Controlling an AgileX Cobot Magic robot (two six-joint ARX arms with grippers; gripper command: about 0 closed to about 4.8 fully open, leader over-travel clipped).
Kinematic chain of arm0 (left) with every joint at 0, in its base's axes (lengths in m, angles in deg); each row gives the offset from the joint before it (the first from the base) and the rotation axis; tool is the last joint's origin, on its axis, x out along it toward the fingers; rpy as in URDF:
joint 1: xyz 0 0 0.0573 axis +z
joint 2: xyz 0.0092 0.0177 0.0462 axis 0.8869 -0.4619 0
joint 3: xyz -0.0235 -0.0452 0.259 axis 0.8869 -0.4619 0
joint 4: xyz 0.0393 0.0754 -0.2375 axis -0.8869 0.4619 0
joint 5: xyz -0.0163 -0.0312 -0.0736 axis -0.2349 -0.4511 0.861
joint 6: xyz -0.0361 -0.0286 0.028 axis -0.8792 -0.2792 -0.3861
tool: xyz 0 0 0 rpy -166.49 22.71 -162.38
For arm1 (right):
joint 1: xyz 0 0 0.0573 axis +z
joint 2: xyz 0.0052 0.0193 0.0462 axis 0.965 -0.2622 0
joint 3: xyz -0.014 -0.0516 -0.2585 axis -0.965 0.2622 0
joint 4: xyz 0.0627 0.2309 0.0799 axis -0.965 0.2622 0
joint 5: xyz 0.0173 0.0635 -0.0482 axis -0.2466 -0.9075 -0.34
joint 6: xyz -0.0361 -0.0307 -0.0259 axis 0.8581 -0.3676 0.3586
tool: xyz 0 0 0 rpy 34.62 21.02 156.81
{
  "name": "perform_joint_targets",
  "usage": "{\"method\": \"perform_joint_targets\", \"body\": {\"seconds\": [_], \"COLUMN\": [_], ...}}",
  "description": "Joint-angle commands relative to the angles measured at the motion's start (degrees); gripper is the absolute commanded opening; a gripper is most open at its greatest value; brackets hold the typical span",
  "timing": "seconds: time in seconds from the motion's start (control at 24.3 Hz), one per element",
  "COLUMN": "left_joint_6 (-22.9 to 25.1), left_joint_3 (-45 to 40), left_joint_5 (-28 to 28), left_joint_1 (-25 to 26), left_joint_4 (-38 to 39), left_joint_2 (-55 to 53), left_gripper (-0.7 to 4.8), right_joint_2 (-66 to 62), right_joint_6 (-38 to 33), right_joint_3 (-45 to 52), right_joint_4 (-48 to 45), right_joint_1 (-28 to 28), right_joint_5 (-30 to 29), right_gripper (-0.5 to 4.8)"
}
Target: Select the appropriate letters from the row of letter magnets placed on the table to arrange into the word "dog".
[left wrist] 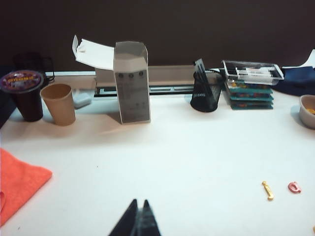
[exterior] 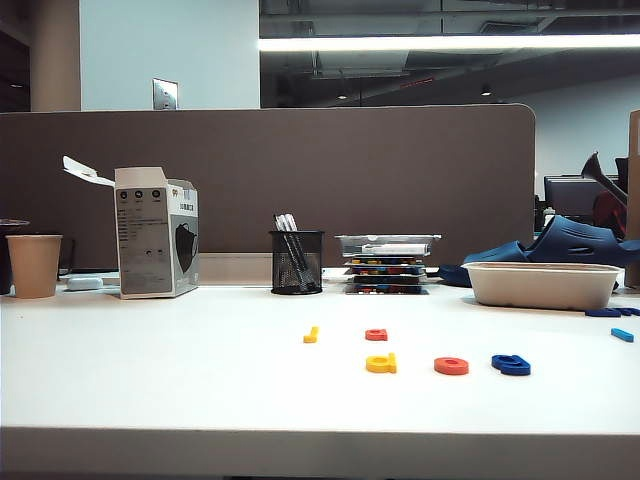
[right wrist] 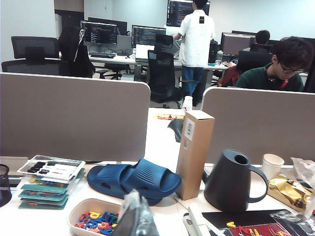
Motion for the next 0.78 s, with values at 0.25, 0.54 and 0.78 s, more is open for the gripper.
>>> {"method": "perform_joint_targets", "body": {"seconds": [0.25,0.54,0.78], "left_joint_6": [0.5,2.0,2.7], "left_joint_3": [-12.6,-20.9,-28.8], "left_joint_5": [-1.6,-2.5,-3.9], "left_joint_1": [0.0,0.1,0.1], "left_joint_4": [-6.8,-11.9,-22.9], "left_joint_2": [17.4,20.0,20.0], "left_gripper": [-0.06,-0.06,-0.06], "right_joint_2": [3.0,4.6,5.9], "right_joint_6": [-0.3,-0.3,-0.2], "right_joint_3": [-0.1,-0.1,-0.1], "right_joint_4": [0.8,2.3,3.8], "right_joint_1": [0.0,0.0,0.0], "right_joint_5": [-0.2,-0.5,-3.4], "right_gripper": [-0.08,-0.08,-0.08]}}
